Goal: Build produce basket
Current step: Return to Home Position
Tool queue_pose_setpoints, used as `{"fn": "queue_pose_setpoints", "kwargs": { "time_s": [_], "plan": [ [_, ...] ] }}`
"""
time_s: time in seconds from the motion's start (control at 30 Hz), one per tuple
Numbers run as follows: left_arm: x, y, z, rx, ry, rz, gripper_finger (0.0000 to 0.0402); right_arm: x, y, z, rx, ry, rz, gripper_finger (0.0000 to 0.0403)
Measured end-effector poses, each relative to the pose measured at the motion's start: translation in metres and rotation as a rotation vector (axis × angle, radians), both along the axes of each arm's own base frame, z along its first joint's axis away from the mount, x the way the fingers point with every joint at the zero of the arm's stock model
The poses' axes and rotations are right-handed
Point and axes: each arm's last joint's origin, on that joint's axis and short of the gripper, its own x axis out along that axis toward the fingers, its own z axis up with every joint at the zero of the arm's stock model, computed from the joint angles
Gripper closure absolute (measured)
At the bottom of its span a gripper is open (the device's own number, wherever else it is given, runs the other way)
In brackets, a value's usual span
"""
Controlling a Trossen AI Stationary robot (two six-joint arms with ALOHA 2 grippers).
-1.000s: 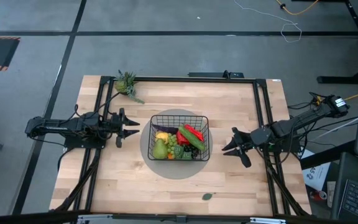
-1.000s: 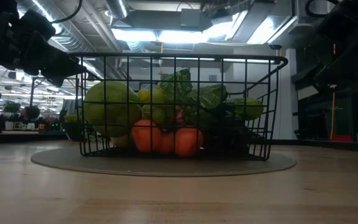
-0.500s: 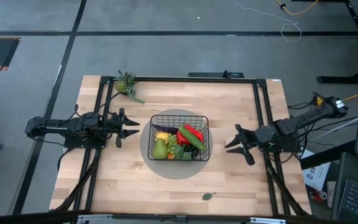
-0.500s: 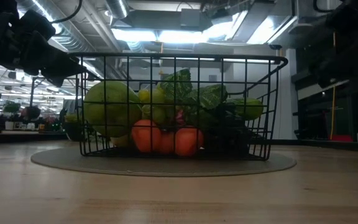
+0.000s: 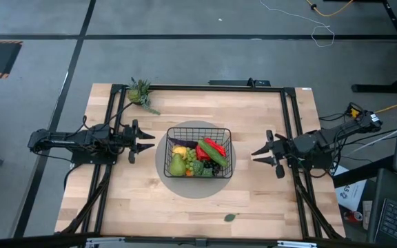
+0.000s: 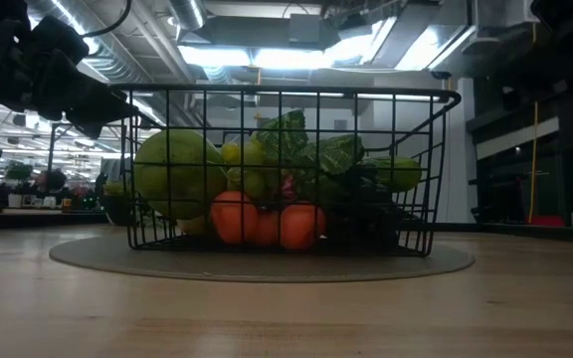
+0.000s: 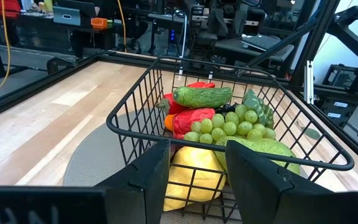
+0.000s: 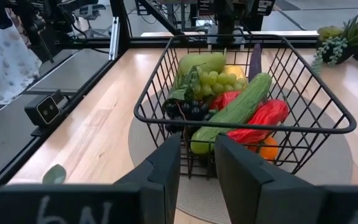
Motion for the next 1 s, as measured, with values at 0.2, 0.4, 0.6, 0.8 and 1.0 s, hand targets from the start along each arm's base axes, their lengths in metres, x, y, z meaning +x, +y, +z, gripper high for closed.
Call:
{"fn": "queue_pose_setpoints", "kwargs": {
  "time_s": [0.2, 0.4, 0.6, 0.8, 1.0],
  "plan": [
    [0.000, 0.000, 0.000, 0.000, 0.000, 0.000, 0.0250, 0.000, 0.000, 0.000, 0.000, 0.000, 0.000, 0.0302],
    [0.000, 0.000, 0.000, 0.000, 0.000, 0.000, 0.0250, 0.000, 0.000, 0.000, -0.001, 0.000, 0.000, 0.0302],
    [0.000, 0.000, 0.000, 0.000, 0.000, 0.000, 0.0250, 0.000, 0.000, 0.000, -0.002, 0.000, 0.000, 0.0302],
    [0.000, 0.000, 0.000, 0.000, -0.001, 0.000, 0.0250, -0.007, -0.005, 0.006, -0.005, -0.056, -0.009, 0.0302],
    [0.000, 0.000, 0.000, 0.000, 0.000, 0.000, 0.0250, -0.013, -0.014, 0.013, 0.021, -0.132, -0.070, 0.0302]
  ]
}}
